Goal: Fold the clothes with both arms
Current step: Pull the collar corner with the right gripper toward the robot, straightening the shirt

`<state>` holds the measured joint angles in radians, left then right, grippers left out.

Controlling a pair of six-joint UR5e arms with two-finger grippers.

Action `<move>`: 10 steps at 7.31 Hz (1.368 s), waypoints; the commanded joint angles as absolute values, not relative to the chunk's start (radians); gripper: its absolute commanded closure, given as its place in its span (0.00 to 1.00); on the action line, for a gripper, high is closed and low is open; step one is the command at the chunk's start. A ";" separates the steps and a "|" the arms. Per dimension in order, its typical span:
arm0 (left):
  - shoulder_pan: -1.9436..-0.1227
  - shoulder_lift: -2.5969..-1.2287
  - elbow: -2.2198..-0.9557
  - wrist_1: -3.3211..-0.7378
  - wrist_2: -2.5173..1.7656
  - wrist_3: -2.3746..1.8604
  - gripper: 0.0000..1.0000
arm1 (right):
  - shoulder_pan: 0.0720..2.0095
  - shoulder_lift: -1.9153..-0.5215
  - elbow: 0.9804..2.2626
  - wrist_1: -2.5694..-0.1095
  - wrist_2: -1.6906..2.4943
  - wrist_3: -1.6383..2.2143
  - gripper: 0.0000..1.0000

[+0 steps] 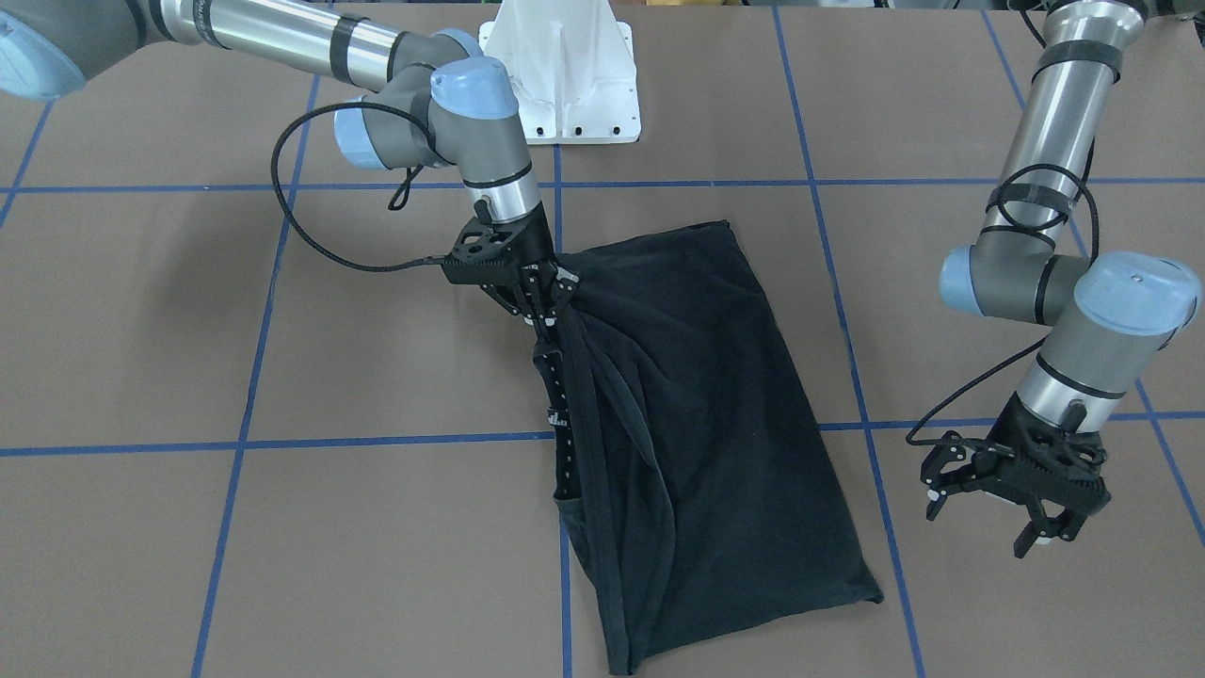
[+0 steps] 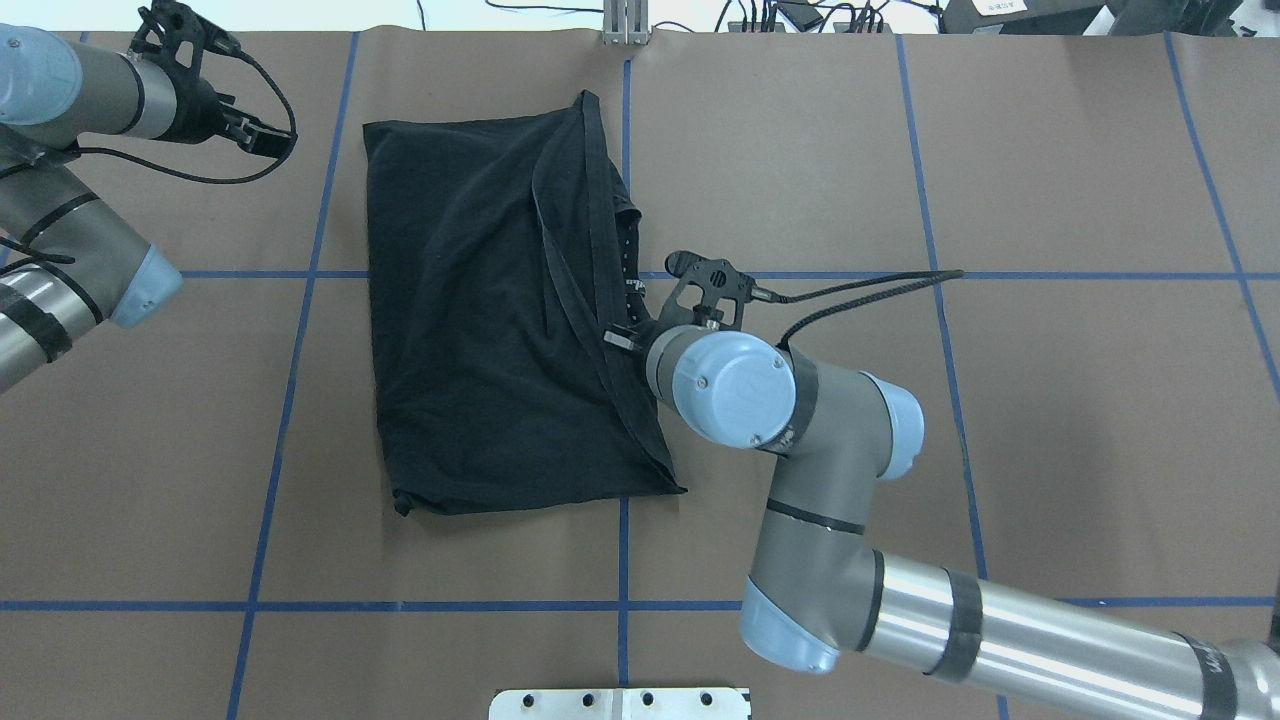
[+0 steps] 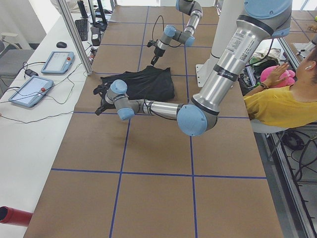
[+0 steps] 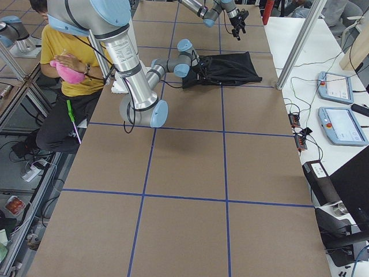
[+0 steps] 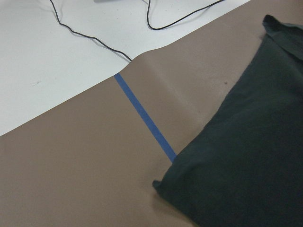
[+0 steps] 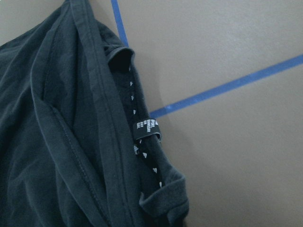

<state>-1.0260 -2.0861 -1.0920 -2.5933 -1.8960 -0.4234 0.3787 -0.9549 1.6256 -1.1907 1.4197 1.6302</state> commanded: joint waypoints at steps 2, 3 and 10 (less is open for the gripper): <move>-1.022 -2.068 -1.092 -2.637 -1.894 -0.440 0.00 | 0.324 -1.057 1.735 -1.218 1.371 1.632 1.00; -1.020 -2.068 -1.092 -2.637 -1.896 -0.440 0.00 | 0.324 -1.068 1.736 -1.218 1.377 1.628 1.00; -1.020 -2.068 -1.095 -2.637 -1.896 -0.442 0.00 | 0.408 -1.060 1.784 -1.320 1.437 1.545 0.00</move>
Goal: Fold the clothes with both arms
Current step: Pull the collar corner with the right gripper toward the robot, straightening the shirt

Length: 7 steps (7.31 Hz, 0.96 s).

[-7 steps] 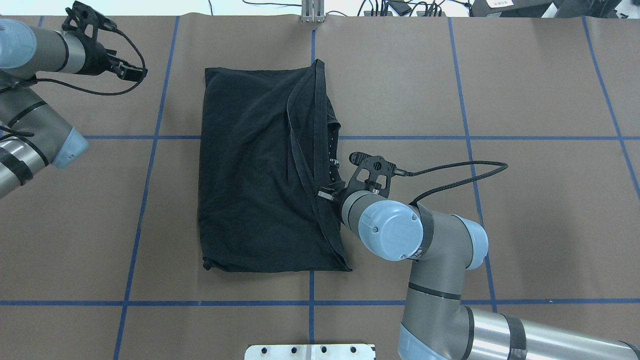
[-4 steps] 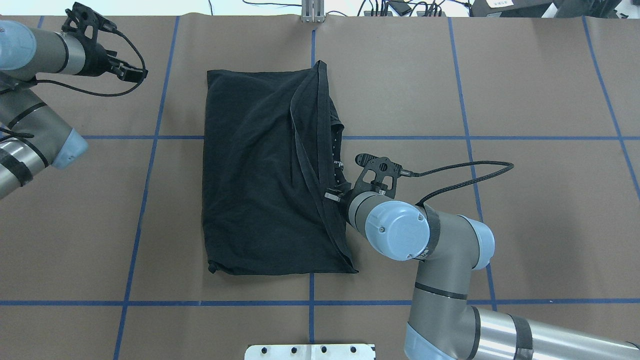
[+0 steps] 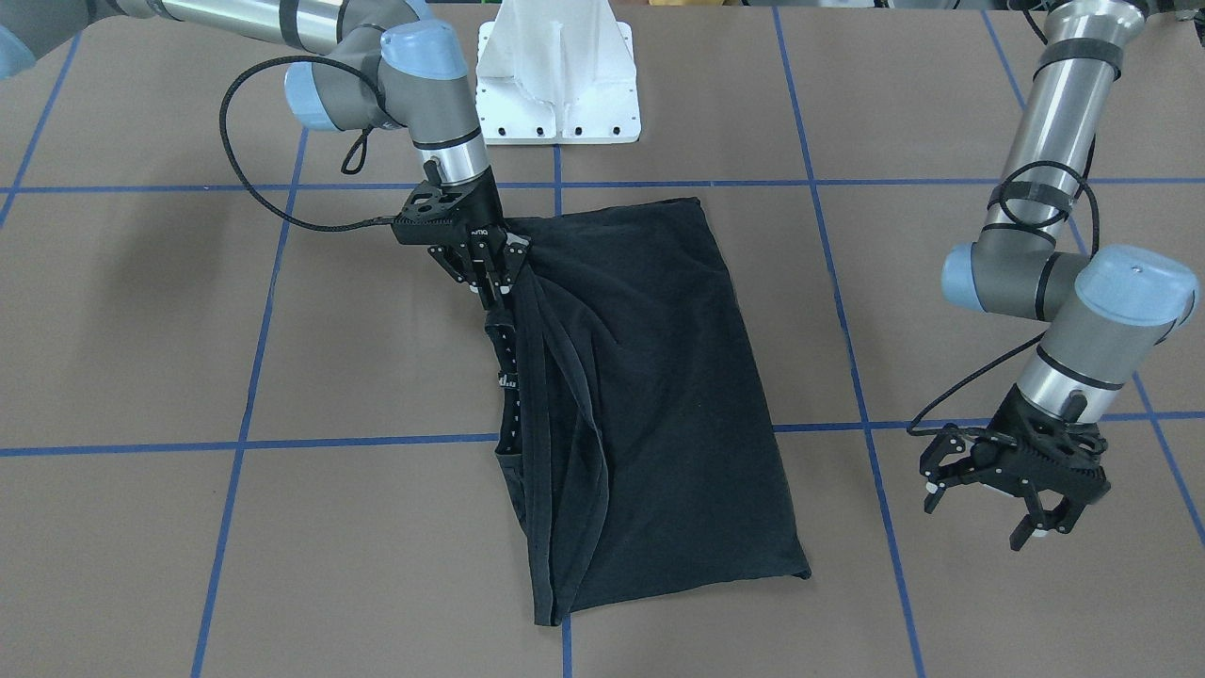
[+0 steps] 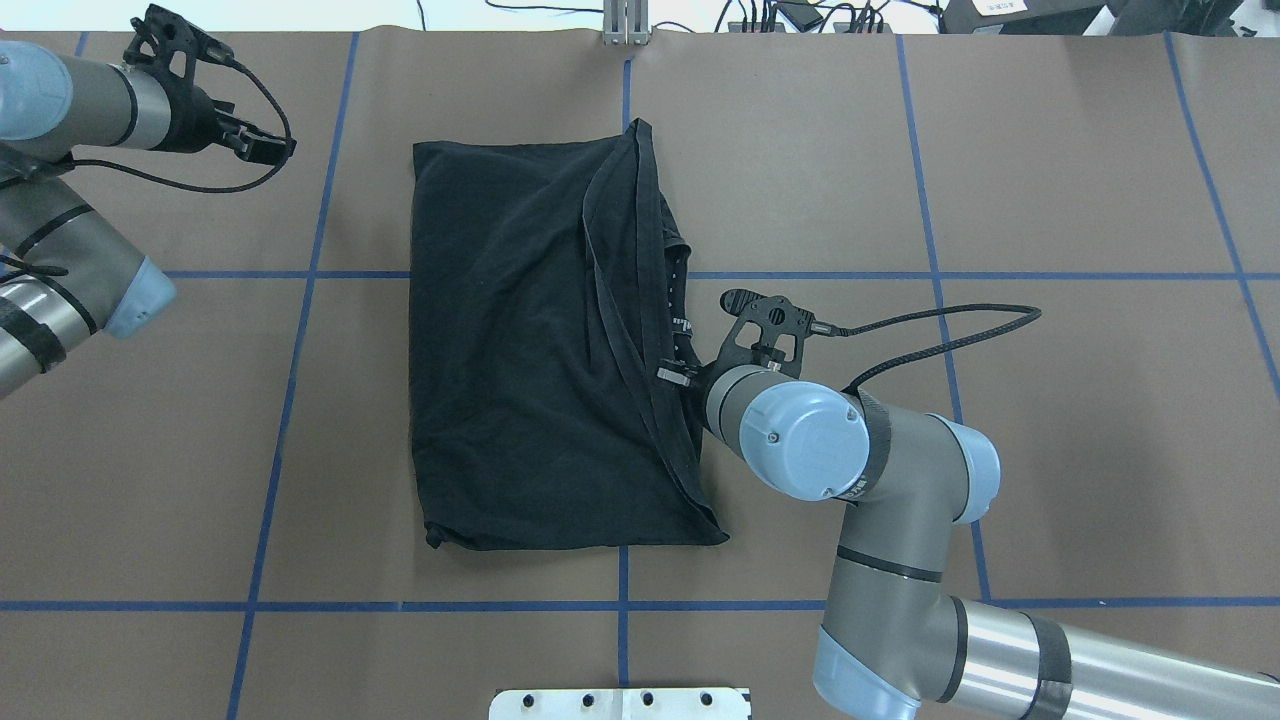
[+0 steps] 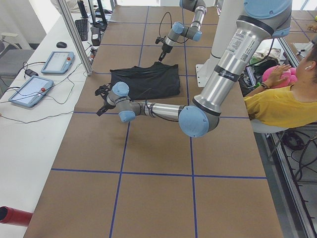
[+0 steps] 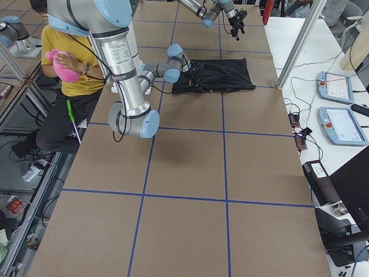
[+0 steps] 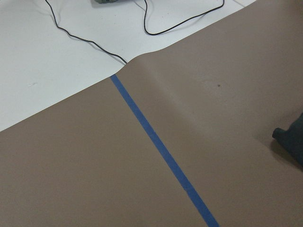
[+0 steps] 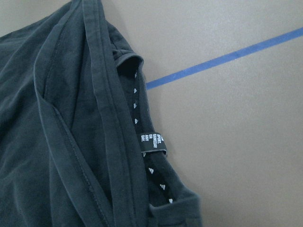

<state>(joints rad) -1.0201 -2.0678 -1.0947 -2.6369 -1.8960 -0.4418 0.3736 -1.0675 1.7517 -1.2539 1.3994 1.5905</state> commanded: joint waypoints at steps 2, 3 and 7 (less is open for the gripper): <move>-1.020 -2.066 -1.094 -2.641 -1.896 -0.442 0.00 | 0.419 -1.048 1.799 -1.374 1.451 1.536 0.00; -1.020 -2.057 -1.100 -2.642 -1.896 -0.442 0.00 | 0.419 -0.978 1.740 -1.388 1.450 1.520 0.00; -1.020 -2.039 -1.123 -2.642 -1.896 -0.442 0.00 | 0.457 -0.654 1.360 -1.479 1.448 1.436 0.20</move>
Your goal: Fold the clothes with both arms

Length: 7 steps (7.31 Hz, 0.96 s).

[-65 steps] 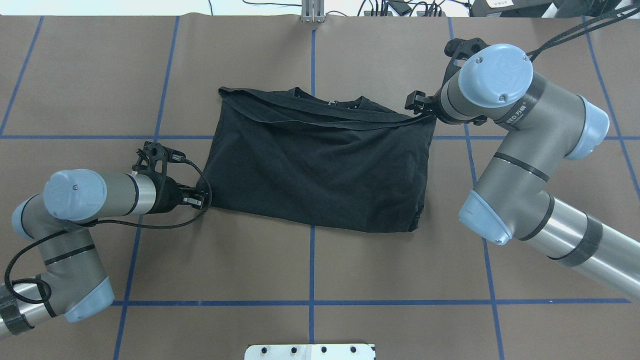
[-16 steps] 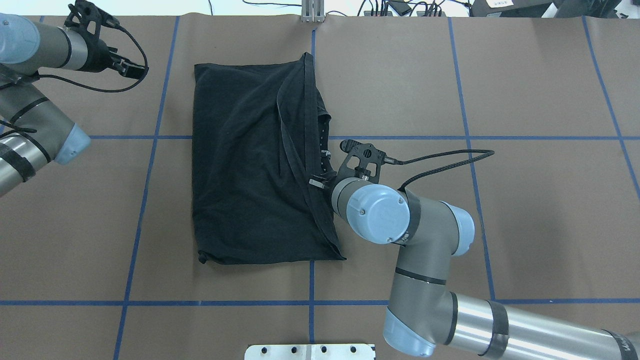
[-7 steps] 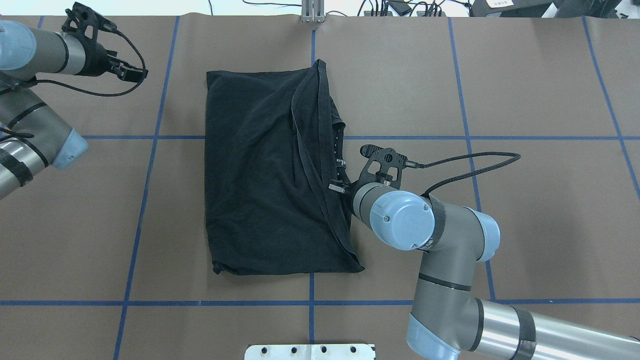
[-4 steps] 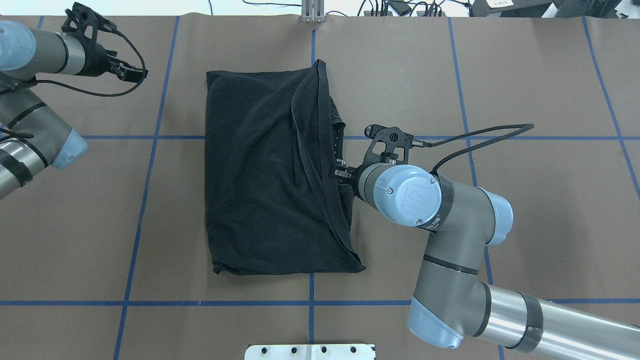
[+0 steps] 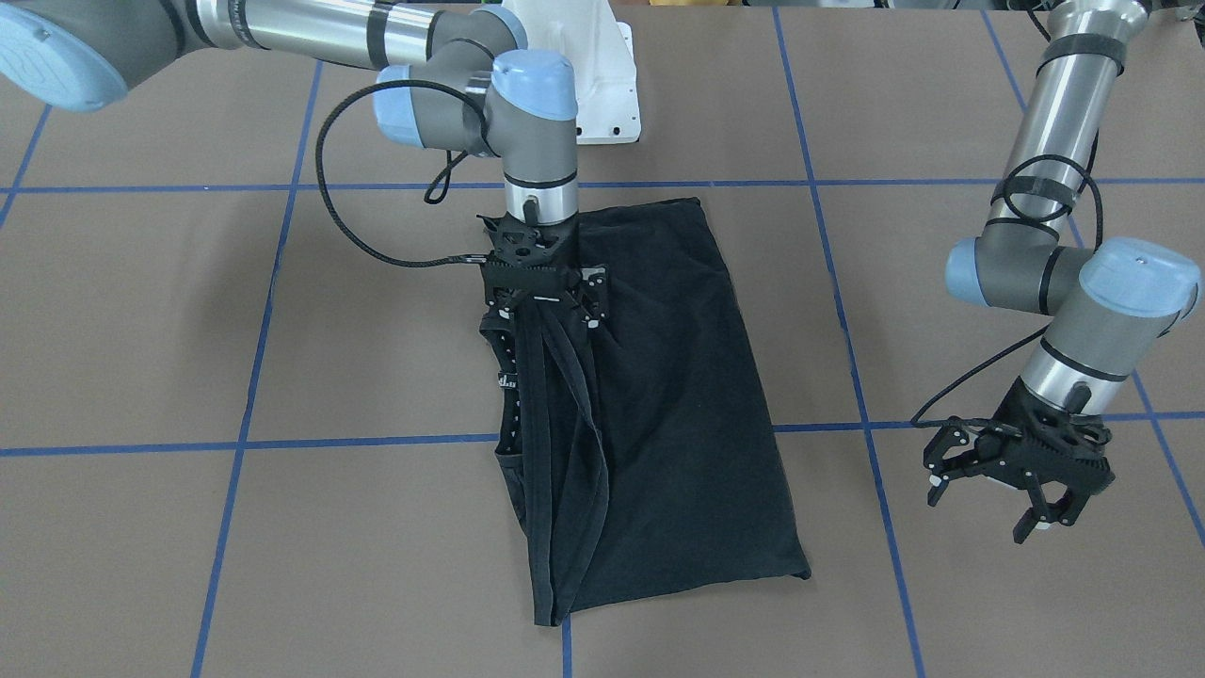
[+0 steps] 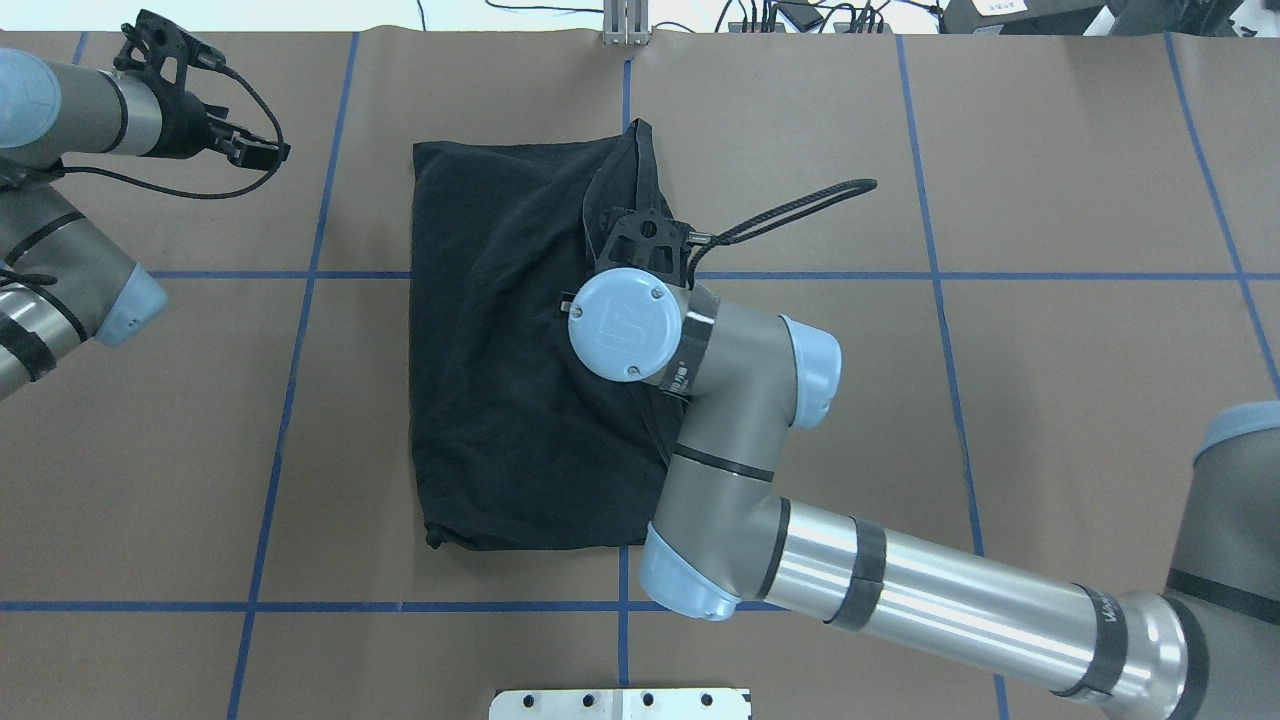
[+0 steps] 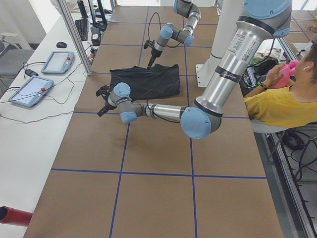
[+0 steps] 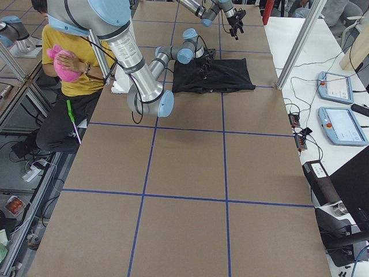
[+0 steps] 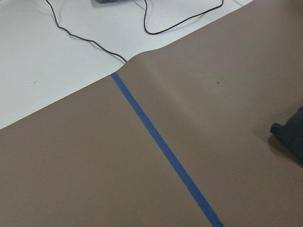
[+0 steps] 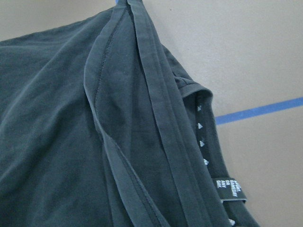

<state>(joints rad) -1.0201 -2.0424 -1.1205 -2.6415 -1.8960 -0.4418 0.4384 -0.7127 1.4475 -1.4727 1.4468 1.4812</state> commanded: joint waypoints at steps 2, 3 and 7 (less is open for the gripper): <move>-1.020 -2.029 -1.131 -2.643 -1.896 -0.442 0.00 | 0.477 -0.605 1.283 -1.474 1.451 1.388 0.54; -1.020 -2.025 -1.132 -2.642 -1.896 -0.442 0.00 | 0.477 -0.582 1.246 -1.474 1.451 1.391 0.66; -1.017 -2.026 -1.131 -2.642 -1.896 -0.442 0.00 | 0.476 -0.523 1.151 -1.471 1.454 1.394 0.61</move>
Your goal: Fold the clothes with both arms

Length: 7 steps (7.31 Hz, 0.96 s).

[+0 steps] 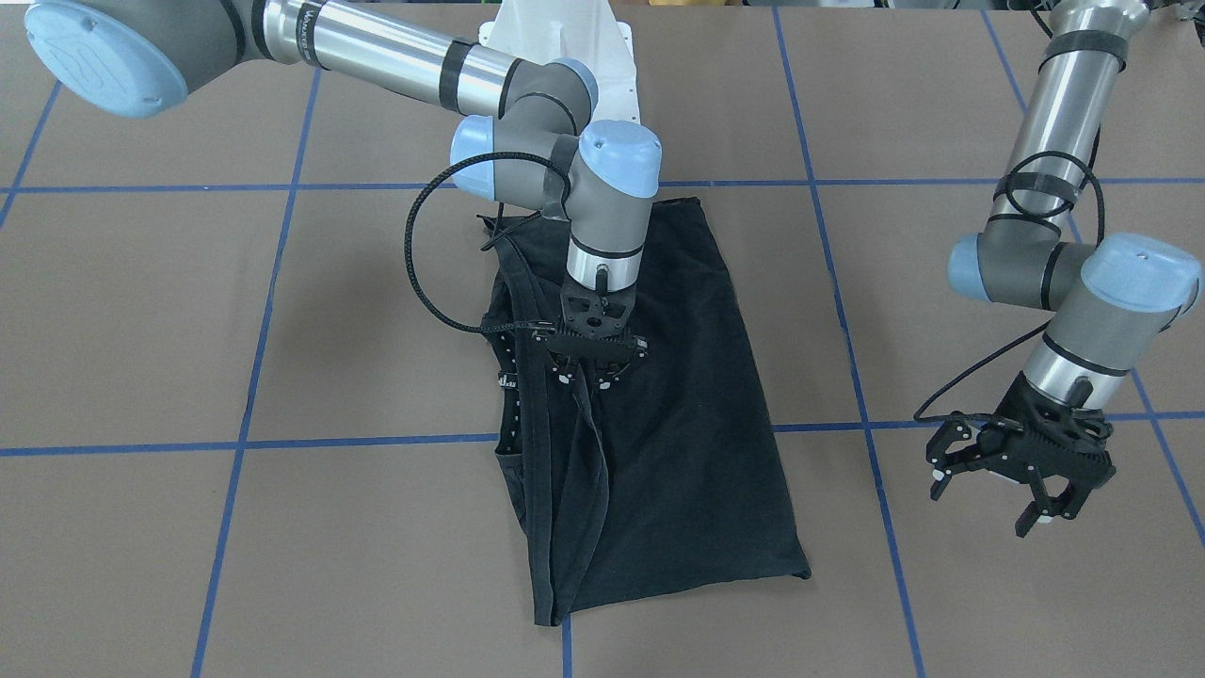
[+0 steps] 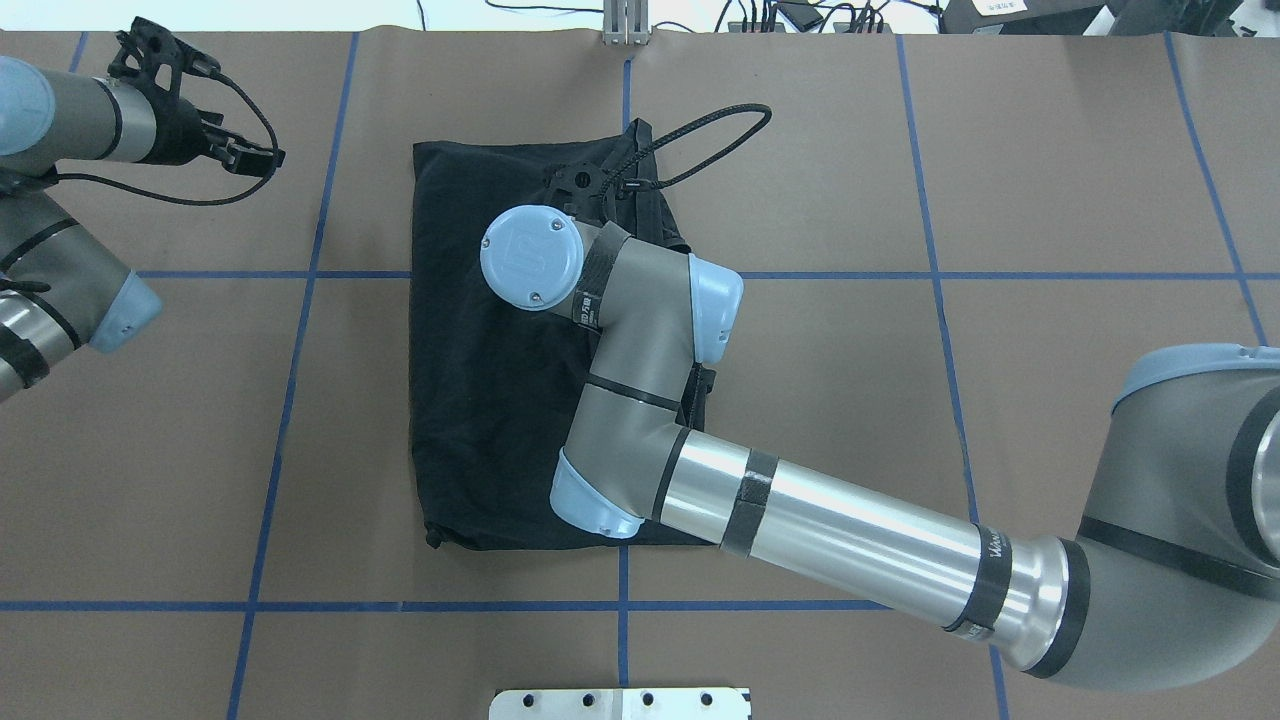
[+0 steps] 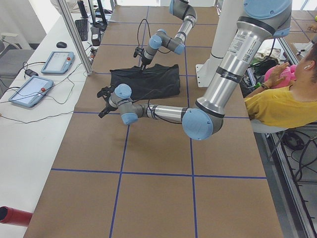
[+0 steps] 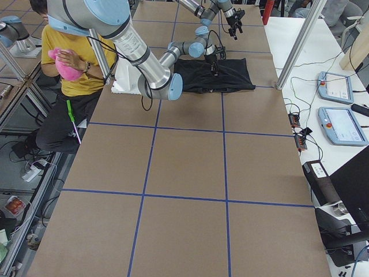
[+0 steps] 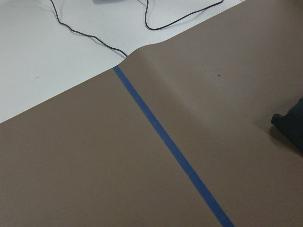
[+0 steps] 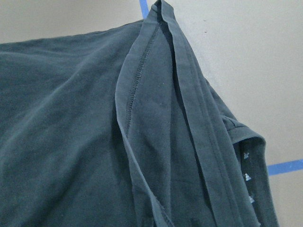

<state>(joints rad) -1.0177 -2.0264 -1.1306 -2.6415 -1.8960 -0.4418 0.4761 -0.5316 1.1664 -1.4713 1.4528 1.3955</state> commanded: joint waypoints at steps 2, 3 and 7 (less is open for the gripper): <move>-1.017 -2.026 -1.129 -2.642 -1.896 -0.442 0.00 | 0.463 -0.519 1.138 -1.476 1.454 1.393 0.60; -1.017 -2.026 -1.129 -2.642 -1.896 -0.442 0.00 | 0.459 -0.514 1.132 -1.476 1.454 1.393 0.60; -1.017 -2.026 -1.129 -2.640 -1.896 -0.460 0.00 | 0.466 -0.515 1.138 -1.496 1.459 1.298 1.00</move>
